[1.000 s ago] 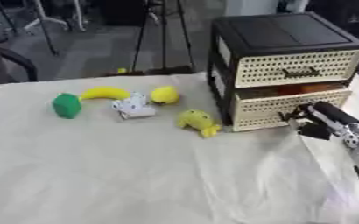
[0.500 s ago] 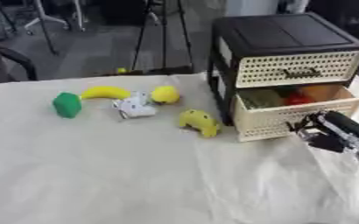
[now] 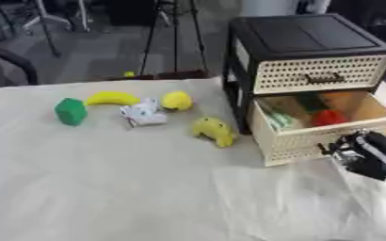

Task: Pick up objects from table and place into drawer.

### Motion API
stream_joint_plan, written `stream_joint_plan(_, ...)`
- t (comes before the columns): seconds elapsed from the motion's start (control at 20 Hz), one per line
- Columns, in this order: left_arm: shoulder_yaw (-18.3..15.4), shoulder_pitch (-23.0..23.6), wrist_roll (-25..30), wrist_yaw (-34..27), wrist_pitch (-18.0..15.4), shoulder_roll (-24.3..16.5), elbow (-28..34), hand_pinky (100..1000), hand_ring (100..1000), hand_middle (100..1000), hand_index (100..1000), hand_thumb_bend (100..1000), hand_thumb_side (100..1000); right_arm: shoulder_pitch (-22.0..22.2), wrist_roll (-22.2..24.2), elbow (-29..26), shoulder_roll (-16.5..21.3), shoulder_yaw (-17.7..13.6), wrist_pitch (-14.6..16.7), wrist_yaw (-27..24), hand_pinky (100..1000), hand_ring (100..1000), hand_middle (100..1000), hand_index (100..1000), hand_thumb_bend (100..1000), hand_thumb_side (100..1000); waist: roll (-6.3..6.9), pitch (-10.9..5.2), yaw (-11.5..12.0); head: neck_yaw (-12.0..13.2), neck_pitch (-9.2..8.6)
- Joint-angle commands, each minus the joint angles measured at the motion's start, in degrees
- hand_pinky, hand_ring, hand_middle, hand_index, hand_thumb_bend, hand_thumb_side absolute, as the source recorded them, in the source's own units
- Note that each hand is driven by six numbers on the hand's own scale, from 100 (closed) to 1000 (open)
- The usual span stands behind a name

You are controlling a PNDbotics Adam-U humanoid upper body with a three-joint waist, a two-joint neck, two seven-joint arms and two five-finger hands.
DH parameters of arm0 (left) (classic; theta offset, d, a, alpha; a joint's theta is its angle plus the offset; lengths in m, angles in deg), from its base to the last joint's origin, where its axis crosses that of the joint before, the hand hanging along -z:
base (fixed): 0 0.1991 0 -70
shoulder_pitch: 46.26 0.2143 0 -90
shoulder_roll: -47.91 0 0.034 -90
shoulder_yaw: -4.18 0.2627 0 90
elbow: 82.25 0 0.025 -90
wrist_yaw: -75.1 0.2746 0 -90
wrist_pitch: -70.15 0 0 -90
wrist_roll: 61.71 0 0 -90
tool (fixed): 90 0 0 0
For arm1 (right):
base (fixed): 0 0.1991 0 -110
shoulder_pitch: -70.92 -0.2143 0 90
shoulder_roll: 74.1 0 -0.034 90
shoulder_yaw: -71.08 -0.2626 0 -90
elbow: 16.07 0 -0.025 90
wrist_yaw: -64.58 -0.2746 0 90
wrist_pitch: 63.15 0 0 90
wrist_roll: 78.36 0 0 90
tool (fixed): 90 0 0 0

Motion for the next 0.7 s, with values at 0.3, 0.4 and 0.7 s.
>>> stream_joint_plan(0.3, 0.0, -0.4, 0.9, 0.4, -0.1, -1.2, -0.1, 581, 476, 577, 730, 494, 861, 3.1, 0.1, -6.3, 1.5, -1.8, -0.4, -2.1, 100, 100, 100, 442, 100, 892, -0.15, -0.07, -0.4, 0.3, -0.29)
stream_joint_plan(0.4, 0.2, -0.4, 1.0, 0.4, -0.1, -1.3, -0.3, 581, 476, 577, 730, 492, 863, 4.0, -0.2, -7.4, 1.3, -2.1, -0.5, -2.5, 100, 100, 100, 461, 100, 877, -0.18, -0.01, -0.5, 0.4, -0.33)
stream_joint_plan(0.7, 0.8, -0.7, 1.7, 0.7, -0.3, -1.4, -0.9, 581, 475, 578, 731, 488, 867, 5.3, -6.1, -9.7, 0.1, -2.5, -1.0, -3.7, 100, 100, 150, 659, 100, 810, -0.18, 0.06, -0.9, 0.6, -0.39)
